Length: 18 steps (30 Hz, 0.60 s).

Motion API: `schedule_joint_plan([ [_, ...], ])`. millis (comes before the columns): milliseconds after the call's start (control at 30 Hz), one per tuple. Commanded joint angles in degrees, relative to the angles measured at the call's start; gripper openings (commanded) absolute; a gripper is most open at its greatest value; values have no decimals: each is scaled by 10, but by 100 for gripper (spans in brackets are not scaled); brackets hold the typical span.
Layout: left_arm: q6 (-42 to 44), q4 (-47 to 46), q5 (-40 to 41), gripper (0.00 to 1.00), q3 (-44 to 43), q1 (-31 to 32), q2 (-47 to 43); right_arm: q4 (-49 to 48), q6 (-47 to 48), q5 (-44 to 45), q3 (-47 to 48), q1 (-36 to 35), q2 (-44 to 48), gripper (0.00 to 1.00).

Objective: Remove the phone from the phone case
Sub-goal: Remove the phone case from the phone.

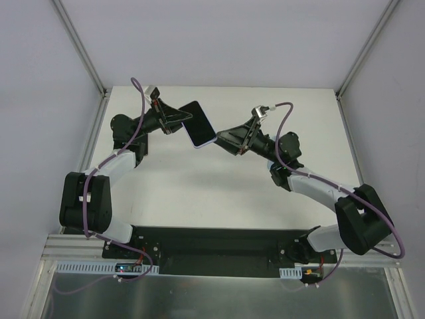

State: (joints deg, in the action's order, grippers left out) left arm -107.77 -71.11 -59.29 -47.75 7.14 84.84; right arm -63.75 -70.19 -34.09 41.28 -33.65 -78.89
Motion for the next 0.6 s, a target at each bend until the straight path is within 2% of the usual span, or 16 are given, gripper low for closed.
schedule_joint_plan([
  [0, -20, -89, 26, 0, -16, 2, -14, -112, -33, -14, 26, 2, -8, 64],
  [67, -21, -90, 26, 0, -18, 2, -13, -130, -42, -11, 22, 2, -17, 62],
  [433, -26, -97, 29, 0, -19, 2, -13, -167, -64, -15, 47, -1, -51, 36],
  [533, -30, -101, 32, 0, -16, 2, -13, -202, -85, -9, 48, -3, -69, 22],
  [567, -32, -105, 35, 0, -16, 2, -13, -211, -89, -6, 48, -4, -74, 12],
])
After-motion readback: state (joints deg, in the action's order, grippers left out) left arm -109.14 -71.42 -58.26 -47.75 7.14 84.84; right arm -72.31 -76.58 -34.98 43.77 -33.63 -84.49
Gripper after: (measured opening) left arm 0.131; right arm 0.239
